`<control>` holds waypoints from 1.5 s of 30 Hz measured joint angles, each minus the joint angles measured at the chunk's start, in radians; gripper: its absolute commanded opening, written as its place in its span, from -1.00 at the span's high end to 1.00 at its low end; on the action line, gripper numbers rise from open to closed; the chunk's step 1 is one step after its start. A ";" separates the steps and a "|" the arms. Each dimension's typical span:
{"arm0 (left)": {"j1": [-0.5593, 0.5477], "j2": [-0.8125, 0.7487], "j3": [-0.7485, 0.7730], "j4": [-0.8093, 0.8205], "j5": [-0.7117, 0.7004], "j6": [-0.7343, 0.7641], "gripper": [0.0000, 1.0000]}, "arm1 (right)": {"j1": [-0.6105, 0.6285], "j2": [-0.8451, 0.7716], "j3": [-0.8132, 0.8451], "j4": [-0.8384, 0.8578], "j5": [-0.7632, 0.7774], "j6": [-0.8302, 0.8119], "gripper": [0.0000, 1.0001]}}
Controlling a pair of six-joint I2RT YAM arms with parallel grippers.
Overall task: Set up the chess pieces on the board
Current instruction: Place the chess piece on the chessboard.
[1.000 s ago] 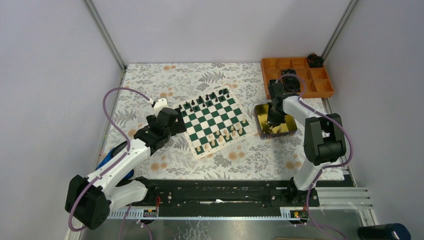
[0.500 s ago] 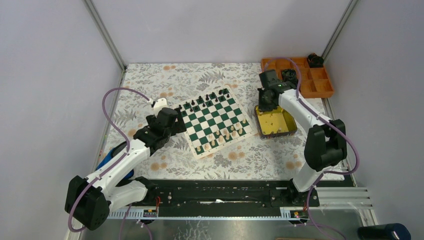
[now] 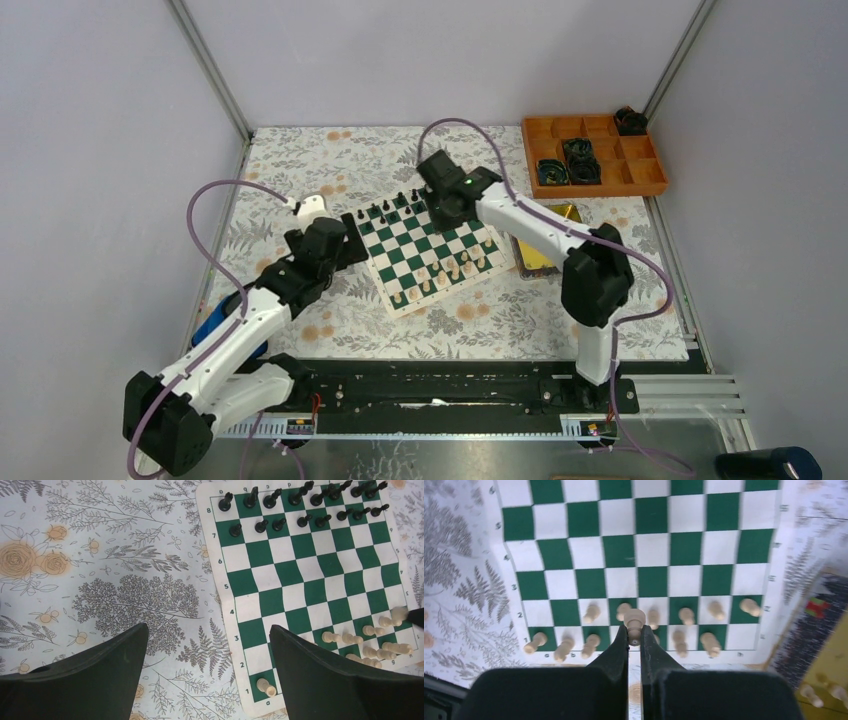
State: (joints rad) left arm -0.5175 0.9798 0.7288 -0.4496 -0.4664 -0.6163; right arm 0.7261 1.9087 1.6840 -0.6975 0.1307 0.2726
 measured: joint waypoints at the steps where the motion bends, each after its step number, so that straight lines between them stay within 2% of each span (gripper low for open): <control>1: 0.000 -0.007 -0.001 -0.001 -0.006 -0.002 -0.98 | 0.022 0.017 0.010 -0.002 0.000 0.000 1.00; 8: 0.000 -0.078 -0.010 -0.002 -0.047 -0.013 -0.98 | 0.154 0.134 0.098 -0.035 -0.001 0.000 1.00; 15: 0.000 -0.113 -0.014 -0.002 -0.073 -0.021 -0.97 | 0.224 0.202 0.139 -0.055 -0.001 0.000 1.00; 45: 0.000 -0.113 -0.019 -0.003 -0.076 -0.022 -0.98 | 0.237 0.291 0.117 -0.037 -0.028 0.001 1.00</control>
State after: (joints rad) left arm -0.5175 0.8669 0.7094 -0.4526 -0.5426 -0.6380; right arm 0.9627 2.2002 1.8011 -0.7349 0.1024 0.2733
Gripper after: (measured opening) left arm 0.988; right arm 0.048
